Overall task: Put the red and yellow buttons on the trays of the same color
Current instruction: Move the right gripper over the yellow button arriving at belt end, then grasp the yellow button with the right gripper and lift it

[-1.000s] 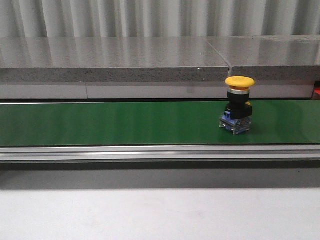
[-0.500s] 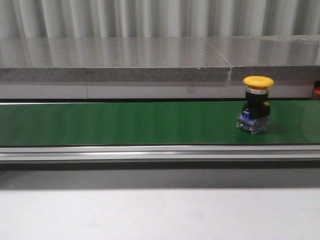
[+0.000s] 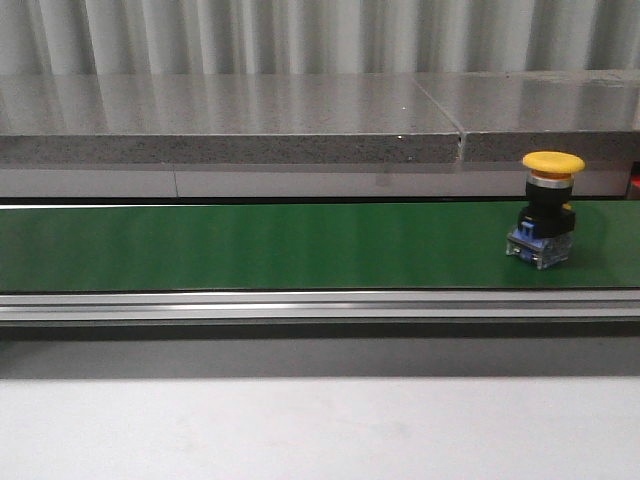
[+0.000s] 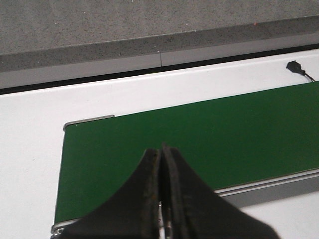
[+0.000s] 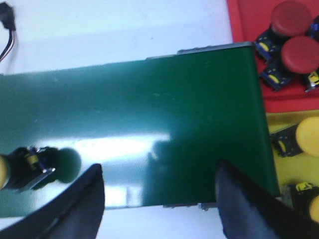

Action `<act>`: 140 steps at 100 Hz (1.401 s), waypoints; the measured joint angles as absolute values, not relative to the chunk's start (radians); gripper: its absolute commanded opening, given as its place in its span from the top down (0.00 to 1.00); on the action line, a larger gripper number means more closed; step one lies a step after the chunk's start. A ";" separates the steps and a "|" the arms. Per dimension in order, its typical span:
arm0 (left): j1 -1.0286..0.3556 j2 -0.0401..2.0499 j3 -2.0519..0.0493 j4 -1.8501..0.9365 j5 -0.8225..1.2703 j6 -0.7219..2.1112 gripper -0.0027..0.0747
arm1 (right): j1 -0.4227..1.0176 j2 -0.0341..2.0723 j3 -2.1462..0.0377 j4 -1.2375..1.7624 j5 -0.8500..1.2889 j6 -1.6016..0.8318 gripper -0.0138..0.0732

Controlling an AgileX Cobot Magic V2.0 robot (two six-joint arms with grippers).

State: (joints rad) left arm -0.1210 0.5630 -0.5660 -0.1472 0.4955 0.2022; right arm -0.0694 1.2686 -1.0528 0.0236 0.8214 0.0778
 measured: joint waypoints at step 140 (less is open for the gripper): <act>-0.121 0.563 -0.566 -0.147 0.496 0.202 0.99 | -0.007 1.482 -1.053 0.270 0.771 -0.339 0.55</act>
